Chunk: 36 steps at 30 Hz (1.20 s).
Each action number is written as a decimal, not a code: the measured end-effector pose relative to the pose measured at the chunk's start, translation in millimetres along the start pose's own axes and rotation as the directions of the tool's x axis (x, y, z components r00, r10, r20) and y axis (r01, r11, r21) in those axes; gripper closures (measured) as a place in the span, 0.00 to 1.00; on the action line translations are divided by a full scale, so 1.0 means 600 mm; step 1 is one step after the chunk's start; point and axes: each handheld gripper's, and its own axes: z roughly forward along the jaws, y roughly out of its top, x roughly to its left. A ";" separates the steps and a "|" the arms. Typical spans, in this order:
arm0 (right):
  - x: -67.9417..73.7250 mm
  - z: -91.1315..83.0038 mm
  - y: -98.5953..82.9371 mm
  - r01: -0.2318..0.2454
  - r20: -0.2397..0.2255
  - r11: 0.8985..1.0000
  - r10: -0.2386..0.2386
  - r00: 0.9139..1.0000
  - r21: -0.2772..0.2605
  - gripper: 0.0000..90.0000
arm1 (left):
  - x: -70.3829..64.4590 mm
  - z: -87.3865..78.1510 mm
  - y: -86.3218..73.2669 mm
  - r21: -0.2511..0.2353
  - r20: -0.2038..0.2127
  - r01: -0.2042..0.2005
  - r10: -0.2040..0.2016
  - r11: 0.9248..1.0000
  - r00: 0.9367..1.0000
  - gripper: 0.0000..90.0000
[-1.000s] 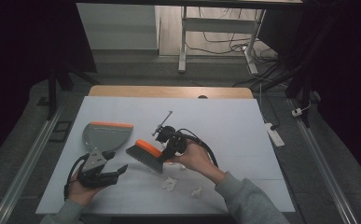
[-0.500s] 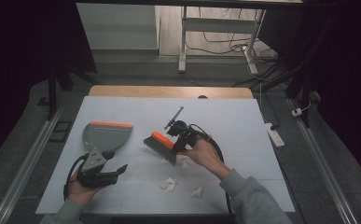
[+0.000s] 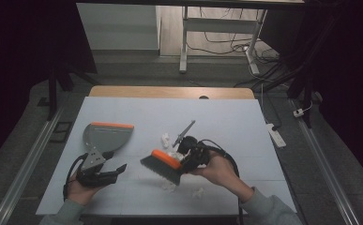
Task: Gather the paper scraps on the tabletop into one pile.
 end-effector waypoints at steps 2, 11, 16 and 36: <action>0.015 0.015 -0.007 0.028 -0.022 0.999 -0.028 0.999 0.033 0.78 | 0.002 0.000 0.000 0.001 -0.003 0.003 -0.003 1.000 1.000 0.36; 0.019 0.058 0.002 0.060 0.040 0.986 -0.067 0.997 0.157 0.78 | 0.002 0.001 -0.001 0.004 -0.005 0.001 -0.001 1.000 1.000 0.36; -0.030 0.049 0.004 -0.025 0.093 0.989 0.011 0.996 0.144 0.78 | 0.002 0.002 -0.002 0.005 -0.003 0.001 -0.001 1.000 1.000 0.36; -0.146 -0.055 0.114 -0.030 0.302 0.992 0.067 0.951 -0.123 0.78 | -0.001 0.006 0.000 0.012 0.004 -0.011 0.011 1.000 1.000 0.36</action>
